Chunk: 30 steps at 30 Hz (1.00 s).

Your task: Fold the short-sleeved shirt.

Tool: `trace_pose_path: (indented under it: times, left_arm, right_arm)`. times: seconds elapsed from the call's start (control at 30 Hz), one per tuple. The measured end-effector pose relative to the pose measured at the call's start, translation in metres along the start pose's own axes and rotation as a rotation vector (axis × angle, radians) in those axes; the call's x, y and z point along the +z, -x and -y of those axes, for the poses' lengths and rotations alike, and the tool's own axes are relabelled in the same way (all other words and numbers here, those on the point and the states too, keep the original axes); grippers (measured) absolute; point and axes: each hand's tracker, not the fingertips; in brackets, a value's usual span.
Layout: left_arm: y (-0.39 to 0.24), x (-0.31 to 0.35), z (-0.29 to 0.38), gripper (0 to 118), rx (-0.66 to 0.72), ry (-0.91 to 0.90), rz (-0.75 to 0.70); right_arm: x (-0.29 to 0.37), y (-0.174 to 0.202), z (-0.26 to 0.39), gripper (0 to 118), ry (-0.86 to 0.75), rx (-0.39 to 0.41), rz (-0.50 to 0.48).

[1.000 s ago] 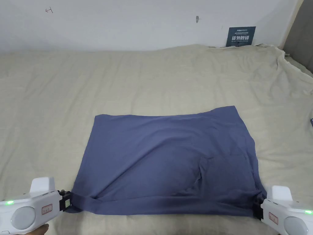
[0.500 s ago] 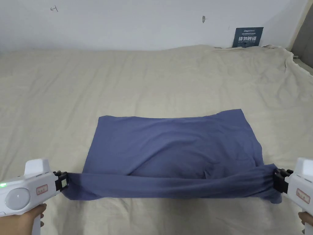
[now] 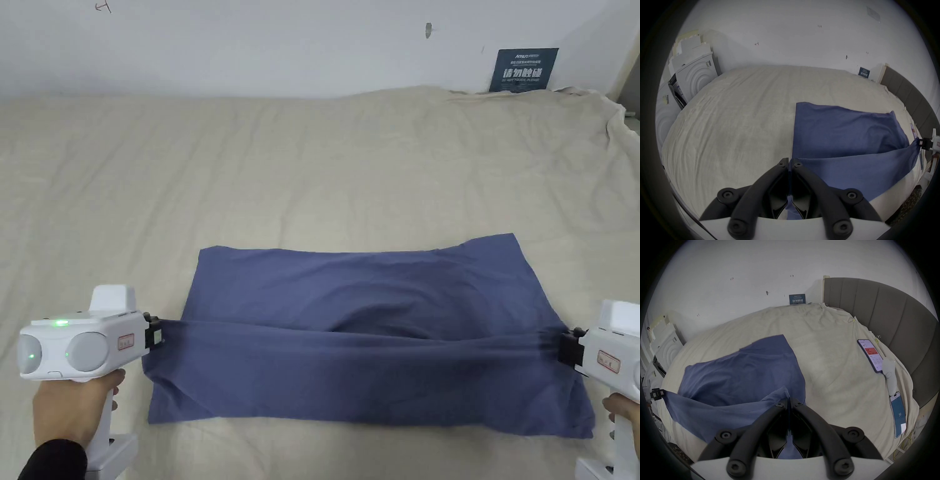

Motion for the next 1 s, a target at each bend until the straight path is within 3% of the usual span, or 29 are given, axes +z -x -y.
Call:
trace_pose_path:
  times: [0.4,0.57,0.6,0.63,0.67,0.7,0.73,0.87,1.0]
  left_arm:
    - [-0.004,-0.081,0.014,0,-0.034,0.145,-0.047]
    - [-0.005,-0.075,0.01,11,-0.021,0.133,-0.055]
    - [-0.004,-0.072,0.009,24,-0.014,0.126,-0.055]
    - [-0.004,-0.069,0.006,44,-0.007,0.124,-0.061]
    - [-0.005,-0.062,0.002,66,0.002,0.122,-0.065]
    - [-0.006,-0.056,0.0,85,0.01,0.109,-0.061]
    - [-0.009,-0.044,-0.003,94,0.02,0.068,-0.043]
    - [-0.015,0.003,-0.014,98,0.02,-0.024,-0.009]
    - [-0.022,0.052,-0.014,111,-0.015,-0.159,0.002]
  right_arm:
    - [-0.055,0.008,0.013,1,0.123,-0.002,0.059]
    - [-0.041,0.012,0.011,19,0.094,0.029,0.09]
    - [-0.036,0.012,0.009,45,0.08,0.034,0.086]
    - [-0.029,0.012,0.006,67,0.062,0.043,0.09]
    - [-0.019,0.012,0.002,80,0.041,0.05,0.082]
    - [-0.01,0.013,-0.001,84,0.01,0.055,0.073]
    - [0.001,0.015,-0.005,84,-0.027,0.057,0.07]
    - [0.049,0.022,-0.021,88,-0.138,0.084,0.02]
    - [0.099,0.032,-0.029,104,-0.257,0.119,-0.011]
